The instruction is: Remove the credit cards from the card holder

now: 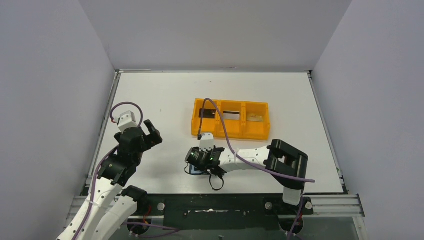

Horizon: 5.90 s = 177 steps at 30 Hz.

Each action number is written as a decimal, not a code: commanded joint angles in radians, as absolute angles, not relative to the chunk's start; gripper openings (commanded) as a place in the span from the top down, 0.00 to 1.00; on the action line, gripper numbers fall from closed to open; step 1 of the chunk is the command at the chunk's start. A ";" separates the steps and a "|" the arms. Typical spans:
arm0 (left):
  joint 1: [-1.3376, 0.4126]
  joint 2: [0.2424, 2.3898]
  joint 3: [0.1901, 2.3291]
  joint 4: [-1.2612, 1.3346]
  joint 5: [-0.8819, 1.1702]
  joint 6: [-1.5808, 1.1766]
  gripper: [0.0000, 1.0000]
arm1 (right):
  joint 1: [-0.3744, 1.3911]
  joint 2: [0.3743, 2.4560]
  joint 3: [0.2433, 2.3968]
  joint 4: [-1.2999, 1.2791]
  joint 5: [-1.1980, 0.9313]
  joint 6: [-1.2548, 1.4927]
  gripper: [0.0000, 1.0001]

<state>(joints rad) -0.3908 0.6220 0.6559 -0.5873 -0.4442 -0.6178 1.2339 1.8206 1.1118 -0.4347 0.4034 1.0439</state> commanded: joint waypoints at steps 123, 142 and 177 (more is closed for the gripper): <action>-0.717 1.173 0.420 0.164 0.219 -0.868 0.34 | 0.996 1.612 0.249 0.747 0.056 1.354 0.81; -0.774 1.316 0.458 0.221 0.252 -0.879 0.43 | 0.969 1.657 0.196 0.855 0.029 1.405 0.79; -0.896 1.504 0.603 0.370 0.342 -0.882 0.53 | 0.983 0.841 0.220 0.020 0.431 1.345 0.62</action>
